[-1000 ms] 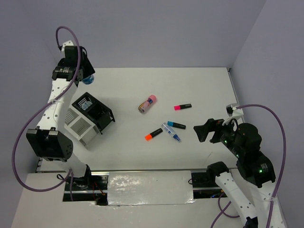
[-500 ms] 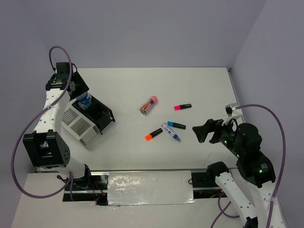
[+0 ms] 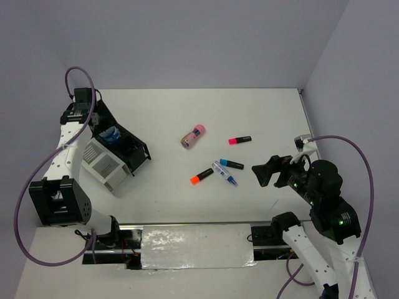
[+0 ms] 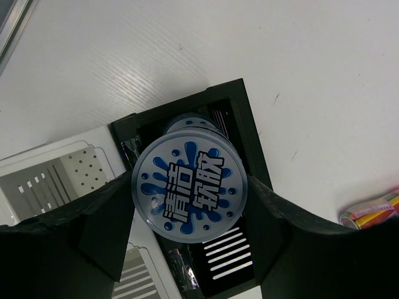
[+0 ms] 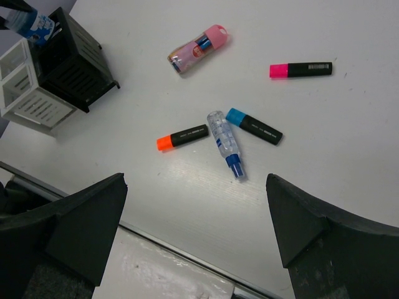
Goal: Sort the stationery into containers
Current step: Place the stationery in the storage box.
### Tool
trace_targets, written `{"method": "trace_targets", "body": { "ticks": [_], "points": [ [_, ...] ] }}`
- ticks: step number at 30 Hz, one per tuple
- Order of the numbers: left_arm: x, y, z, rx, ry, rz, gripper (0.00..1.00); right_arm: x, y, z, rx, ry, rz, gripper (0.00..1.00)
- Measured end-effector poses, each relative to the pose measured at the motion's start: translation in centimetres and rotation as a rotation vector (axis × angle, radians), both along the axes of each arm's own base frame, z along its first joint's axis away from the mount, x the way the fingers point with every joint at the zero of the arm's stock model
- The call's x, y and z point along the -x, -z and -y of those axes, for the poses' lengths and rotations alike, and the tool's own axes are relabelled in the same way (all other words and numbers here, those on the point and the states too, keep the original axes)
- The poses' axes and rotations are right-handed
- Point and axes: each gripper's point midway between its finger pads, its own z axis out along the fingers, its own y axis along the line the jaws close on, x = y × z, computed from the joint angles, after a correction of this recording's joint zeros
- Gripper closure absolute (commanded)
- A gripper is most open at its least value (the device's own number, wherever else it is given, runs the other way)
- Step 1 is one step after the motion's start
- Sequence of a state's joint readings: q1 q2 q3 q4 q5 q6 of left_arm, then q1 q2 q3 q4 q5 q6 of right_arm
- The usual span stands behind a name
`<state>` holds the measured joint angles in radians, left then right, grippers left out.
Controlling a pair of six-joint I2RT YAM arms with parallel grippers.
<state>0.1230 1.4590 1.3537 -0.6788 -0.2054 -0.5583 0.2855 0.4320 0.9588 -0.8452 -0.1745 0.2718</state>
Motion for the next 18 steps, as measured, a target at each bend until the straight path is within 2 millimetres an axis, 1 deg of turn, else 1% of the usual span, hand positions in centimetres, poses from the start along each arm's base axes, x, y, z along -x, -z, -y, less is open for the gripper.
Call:
{"method": "trace_targets", "body": {
  "ticks": [2, 4, 7, 8, 10, 11, 13, 14, 18],
  "points": [
    [0.01, 0.0, -0.09, -0.004, -0.003, 0.0, 0.9, 0.01, 0.0, -0.02, 0.0, -0.001, 0.0, 0.0],
    [0.01, 0.05, -0.11, -0.005, -0.004, -0.002, 0.85, 0.03, -0.01, -0.07, -0.001, -0.004, 0.0, 0.0],
    [-0.08, 0.28, -0.11, -0.004, -0.003, -0.008, 0.62, 0.06, -0.02, -0.11, -0.002, -0.007, 0.0, 0.0],
    [-0.11, 0.4, -0.1, -0.003, -0.002, -0.011, 0.46, 0.06, -0.02, -0.11, -0.002, -0.007, 0.0, 0.0],
    [-0.14, 0.49, -0.05, 0.0, 0.0, -0.013, 0.33, 0.06, -0.02, -0.11, -0.002, -0.007, 0.0, 0.0],
    [-0.15, 0.52, -0.02, 0.001, 0.001, -0.013, 0.21, 0.06, -0.03, -0.11, -0.002, -0.007, 0.0, 0.0],
    [-0.14, 0.53, 0.01, 0.002, 0.003, -0.013, 0.11, 0.06, -0.03, -0.11, -0.002, -0.007, 0.0, 0.0],
    [-0.14, 0.54, 0.02, 0.002, 0.003, -0.014, 0.02, 0.06, -0.02, -0.11, -0.002, -0.007, 0.0, 0.0],
    [-0.23, 0.19, 0.15, 0.0, 0.006, 0.0, 0.01, 0.06, -0.03, -0.12, -0.003, -0.008, 0.0, 0.0]
  ]
}}
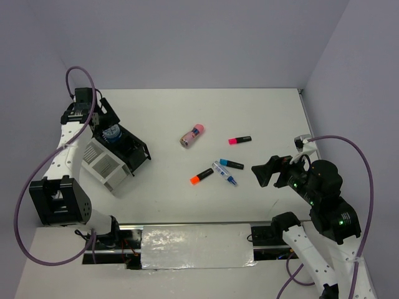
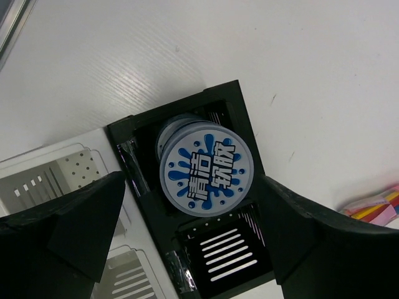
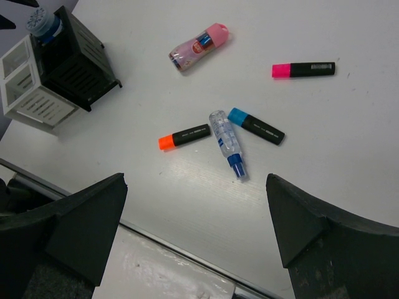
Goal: Sort the stationery into containers
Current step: Place the stationery in the storage box, then pick up the stationery from the center of the board.
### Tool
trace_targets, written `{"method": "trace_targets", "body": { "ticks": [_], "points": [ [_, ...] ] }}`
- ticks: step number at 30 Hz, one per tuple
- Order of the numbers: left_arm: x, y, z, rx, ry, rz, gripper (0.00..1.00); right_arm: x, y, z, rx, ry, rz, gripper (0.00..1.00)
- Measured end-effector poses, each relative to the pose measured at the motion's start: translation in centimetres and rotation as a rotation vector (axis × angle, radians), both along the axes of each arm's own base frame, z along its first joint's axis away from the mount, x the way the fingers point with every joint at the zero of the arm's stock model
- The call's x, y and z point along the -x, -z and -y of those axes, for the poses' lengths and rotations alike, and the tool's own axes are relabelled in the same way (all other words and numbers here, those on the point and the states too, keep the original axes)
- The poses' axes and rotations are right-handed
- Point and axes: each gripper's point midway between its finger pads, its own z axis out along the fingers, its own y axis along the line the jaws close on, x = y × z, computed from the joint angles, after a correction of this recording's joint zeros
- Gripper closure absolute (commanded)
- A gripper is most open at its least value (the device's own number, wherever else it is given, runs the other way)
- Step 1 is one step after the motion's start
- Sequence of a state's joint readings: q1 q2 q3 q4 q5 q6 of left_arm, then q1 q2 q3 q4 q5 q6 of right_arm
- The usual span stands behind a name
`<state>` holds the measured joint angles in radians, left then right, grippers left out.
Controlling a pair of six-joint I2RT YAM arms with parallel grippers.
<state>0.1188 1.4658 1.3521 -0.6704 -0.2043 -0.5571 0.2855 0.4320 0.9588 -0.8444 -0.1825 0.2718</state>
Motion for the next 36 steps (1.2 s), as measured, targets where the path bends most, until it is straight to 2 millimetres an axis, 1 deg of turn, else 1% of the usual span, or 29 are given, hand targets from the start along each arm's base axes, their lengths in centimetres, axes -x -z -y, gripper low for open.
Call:
{"method": "trace_targets", "body": {
  "ticks": [5, 7, 9, 11, 13, 15, 16, 17, 19, 20, 22, 23, 26, 29, 30, 31, 33, 36],
  "points": [
    [-0.1, -0.8, 1.1, -0.01, 0.028, 0.024, 0.01, 0.0, 0.0, -0.2, -0.004, -0.008, 0.002, 0.0],
    [-0.2, -1.4, 2.3, -0.012, 0.064, 0.045, 0.01, 0.0, -0.1, -0.2, -0.007, -0.013, 0.004, 0.0],
    [-0.5, -2.7, 4.2, -0.011, 0.121, 0.096, 0.01, 0.0, -0.2, -0.3, -0.012, -0.016, 0.009, 0.0],
    [-0.7, -4.3, 6.6, -0.012, 0.204, 0.158, 0.01, -0.1, -0.4, -0.5, -0.026, -0.018, 0.011, 0.0],
    [-0.6, -6.1, 9.8, -0.009, 0.313, 0.223, 0.01, -0.2, -0.5, -0.7, -0.042, -0.016, 0.01, 0.0],
    [-0.4, -7.4, 12.8, -0.003, 0.417, 0.271, 0.01, -0.4, -0.1, -0.8, -0.059, -0.005, -0.009, 0.0],
    [-0.3, -7.8, 14.5, 0.001, 0.472, 0.283, 0.01, -0.5, 0.0, -0.8, -0.068, 0.003, -0.019, 0.0],
    [-0.3, -8.1, 15.9, -0.006, 0.519, 0.29, 0.01, -0.7, 0.2, -0.8, -0.076, 0.011, -0.027, 0.0],
    [-0.5, -8.0, 18.9, -0.016, 0.611, 0.281, 0.01, -0.9, 0.4, -0.8, -0.093, 0.029, -0.044, 0.0],
    [-0.9, -7.9, 20.6, -0.02, 0.651, 0.276, 0.01, -1.0, 0.3, -0.8, -0.101, 0.035, -0.046, 0.0],
    [-1.7, -6.5, 23.3, -0.032, 0.722, 0.241, 0.01, -1.2, 0.0, -0.9, -0.118, 0.039, -0.043, 0.0],
    [-2.0, -5.4, 24.6, -0.038, 0.751, 0.216, 0.01, -1.3, -0.1, -1.0, -0.124, 0.039, -0.04, 0.0],
    [-2.5, -1.0, 27.7, -0.081, 0.836, 0.112, 0.01, -1.3, -0.4, -1.1, -0.136, 0.032, -0.034, 0.0],
    [-2.4, 3.0, 29.7, -0.119, 0.893, 0.011, 0.01, -1.3, -0.4, -1.2, -0.137, 0.03, -0.033, 0.0],
    [-2.3, 3.8, 30.2, -0.125, 0.907, -0.008, 0.01, -1.3, -0.4, -1.2, -0.136, 0.031, -0.033, 0.0],
    [-2.0, 4.4, 30.5, -0.129, 0.918, -0.027, 0.01, -1.3, -0.4, -1.2, -0.136, 0.031, -0.034, 0.0],
    [-2.2, 4.5, 31.2, -0.133, 0.931, -0.034, 0.01, -1.4, -0.1, -1.1, -0.133, 0.034, -0.038, 0.0],
    [-3.2, 3.3, 32.0, -0.131, 0.932, 0.002, 0.01, -1.6, 0.6, -1.0, -0.128, 0.045, -0.053, 0.0]
  ]
}}
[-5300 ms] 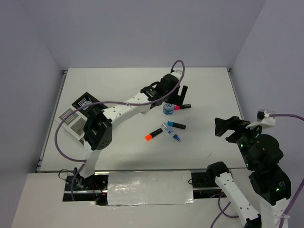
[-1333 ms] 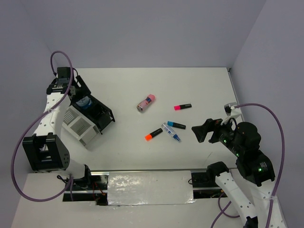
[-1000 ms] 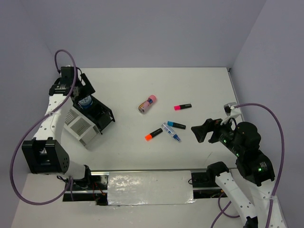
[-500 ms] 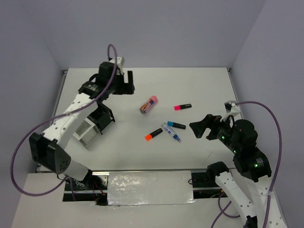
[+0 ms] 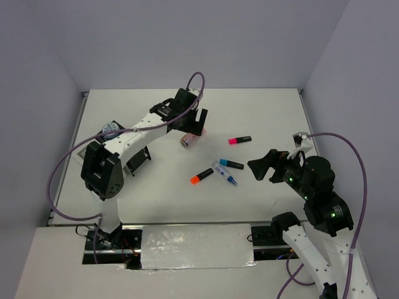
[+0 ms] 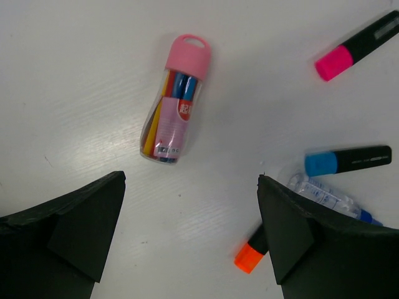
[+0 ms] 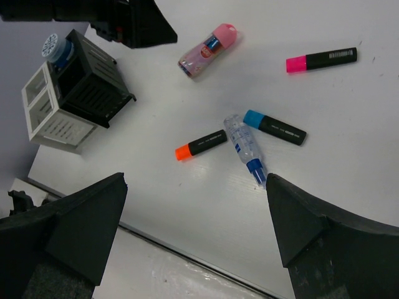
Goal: Sort the stationery into containers
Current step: Pick up the stationery from the center of the board.
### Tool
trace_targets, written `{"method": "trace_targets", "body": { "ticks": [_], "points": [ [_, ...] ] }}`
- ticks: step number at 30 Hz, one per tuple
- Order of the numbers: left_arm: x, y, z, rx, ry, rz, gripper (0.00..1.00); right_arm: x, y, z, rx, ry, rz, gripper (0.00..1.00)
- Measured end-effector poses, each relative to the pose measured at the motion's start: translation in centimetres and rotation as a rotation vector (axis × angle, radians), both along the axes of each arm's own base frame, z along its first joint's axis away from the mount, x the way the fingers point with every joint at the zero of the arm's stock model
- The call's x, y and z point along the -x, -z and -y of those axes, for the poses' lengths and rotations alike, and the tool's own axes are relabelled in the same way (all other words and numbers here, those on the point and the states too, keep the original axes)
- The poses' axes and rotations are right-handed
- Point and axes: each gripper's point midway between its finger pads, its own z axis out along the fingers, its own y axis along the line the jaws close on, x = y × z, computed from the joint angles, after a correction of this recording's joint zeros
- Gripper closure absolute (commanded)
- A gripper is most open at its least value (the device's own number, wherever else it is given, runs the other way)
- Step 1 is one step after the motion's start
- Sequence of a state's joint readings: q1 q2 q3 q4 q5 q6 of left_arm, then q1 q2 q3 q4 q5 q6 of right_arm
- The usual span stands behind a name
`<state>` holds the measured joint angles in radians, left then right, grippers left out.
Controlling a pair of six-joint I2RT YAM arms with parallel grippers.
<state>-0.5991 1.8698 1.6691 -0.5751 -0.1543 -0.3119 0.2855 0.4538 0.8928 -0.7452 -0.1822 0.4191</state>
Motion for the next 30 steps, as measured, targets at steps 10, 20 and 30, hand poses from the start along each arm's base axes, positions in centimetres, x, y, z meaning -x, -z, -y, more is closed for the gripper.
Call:
{"method": "trace_targets", "body": {
  "ticks": [10, 20, 30],
  "points": [
    [-4.3, 0.9, 1.6, -0.072, 0.023, 0.038, 0.1, -0.3, 1.4, -0.1, 0.005, 0.003, -0.03, 0.0],
    [-4.3, 8.9, -0.9, -0.164, 0.001, -0.137, 0.19, -0.3, 1.4, -0.1, 0.017, -0.007, -0.021, 0.0],
    [-1.8, 13.6, -1.9, -0.182, 0.015, -0.228, 0.47, -0.4, 1.4, -0.5, 0.008, -0.028, -0.014, 0.0]
  ]
}}
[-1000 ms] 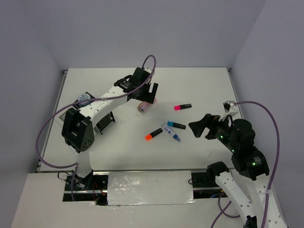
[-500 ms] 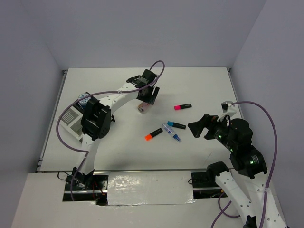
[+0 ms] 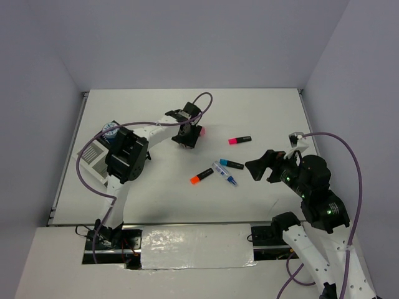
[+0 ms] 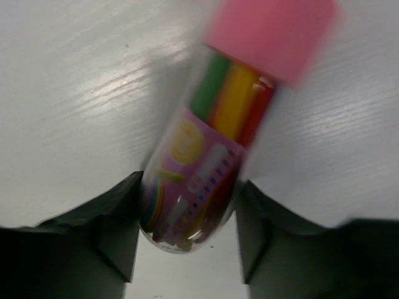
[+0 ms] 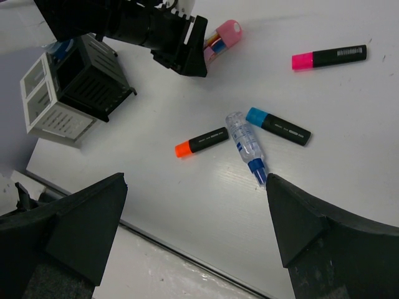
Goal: Sort the stationery into containers
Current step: Pick up the stationery from the center of the board.
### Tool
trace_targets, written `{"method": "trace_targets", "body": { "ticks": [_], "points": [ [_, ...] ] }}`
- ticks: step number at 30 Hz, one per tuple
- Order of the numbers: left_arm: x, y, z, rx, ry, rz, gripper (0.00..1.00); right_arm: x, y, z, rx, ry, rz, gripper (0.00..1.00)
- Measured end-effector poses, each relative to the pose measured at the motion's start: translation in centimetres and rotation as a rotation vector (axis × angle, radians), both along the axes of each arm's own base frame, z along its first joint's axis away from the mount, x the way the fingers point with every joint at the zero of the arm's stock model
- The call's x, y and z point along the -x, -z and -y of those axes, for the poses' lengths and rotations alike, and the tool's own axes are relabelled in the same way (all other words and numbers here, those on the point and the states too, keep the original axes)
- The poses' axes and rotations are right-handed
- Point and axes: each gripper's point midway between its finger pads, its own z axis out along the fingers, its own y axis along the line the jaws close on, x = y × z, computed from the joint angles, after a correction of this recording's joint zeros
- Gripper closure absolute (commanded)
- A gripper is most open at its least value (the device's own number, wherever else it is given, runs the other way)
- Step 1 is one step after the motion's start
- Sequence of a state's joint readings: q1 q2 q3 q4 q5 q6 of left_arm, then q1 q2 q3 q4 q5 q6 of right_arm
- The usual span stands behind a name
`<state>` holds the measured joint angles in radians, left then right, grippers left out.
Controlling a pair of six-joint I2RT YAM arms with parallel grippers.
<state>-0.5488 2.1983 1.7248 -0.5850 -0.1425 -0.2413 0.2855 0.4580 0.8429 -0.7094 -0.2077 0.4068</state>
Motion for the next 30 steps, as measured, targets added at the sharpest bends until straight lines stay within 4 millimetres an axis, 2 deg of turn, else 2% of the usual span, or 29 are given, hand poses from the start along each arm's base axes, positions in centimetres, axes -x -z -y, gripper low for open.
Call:
{"method": "trace_targets", "body": {
  "ticks": [1, 3, 4, 5, 8, 10, 13, 15, 17, 21, 23, 26, 30],
  "points": [
    [0.1, 0.2, 0.1, 0.004, -0.003, -0.003, 0.54, 0.0, 0.0, 0.0, 0.0, -0.001, -0.001, 0.0],
    [-0.2, 0.1, 0.3, 0.014, 0.003, 0.01, 0.76, 0.0, 0.0, -0.1, -0.002, -0.003, 0.0, 0.0],
    [-0.3, 0.1, 0.5, 0.022, 0.001, 0.016, 0.93, 0.0, 0.0, -0.1, -0.002, -0.005, 0.0, 0.0],
    [-0.4, 0.2, 0.6, 0.029, -0.001, 0.022, 1.0, -0.1, 0.0, -0.1, -0.003, -0.006, 0.002, 0.0],
    [-0.3, 0.0, 0.8, 0.052, -0.014, 0.04, 1.0, -0.3, 0.3, -0.3, -0.006, -0.012, 0.003, 0.0],
    [0.5, -0.1, 0.5, 0.064, -0.02, 0.04, 1.0, -0.5, 0.8, -0.5, -0.01, -0.016, -0.005, 0.0],
    [3.7, -1.2, -0.3, 0.104, -0.024, 0.041, 1.0, -1.1, 1.7, -0.8, -0.044, 0.002, -0.029, 0.0],
    [6.3, -3.4, -0.6, 0.161, -0.018, 0.07, 1.0, -1.6, 1.8, -1.0, -0.091, 0.021, -0.032, 0.0],
    [8.7, -7.2, 0.1, 0.268, 0.003, 0.158, 1.0, -2.1, 1.6, -1.4, -0.156, 0.041, -0.028, 0.0],
    [12.7, -17.1, 3.0, 0.582, 0.083, 0.379, 1.0, -3.5, -0.8, -2.4, -0.317, 0.062, -0.003, 0.0],
    [14.8, -20.9, 3.6, 0.718, 0.123, 0.461, 1.0, -4.1, -2.3, -3.5, -0.4, 0.044, 0.014, 0.0],
    [16.7, -23.1, 3.4, 0.851, 0.131, 0.498, 1.0, -4.4, -3.9, -6.0, -0.495, -0.028, 0.018, 0.0],
    [17.9, -23.4, 3.9, 0.926, 0.145, 0.469, 1.0, -3.3, -5.1, -10.2, -0.55, -0.156, 0.009, 0.0]
  ]
}}
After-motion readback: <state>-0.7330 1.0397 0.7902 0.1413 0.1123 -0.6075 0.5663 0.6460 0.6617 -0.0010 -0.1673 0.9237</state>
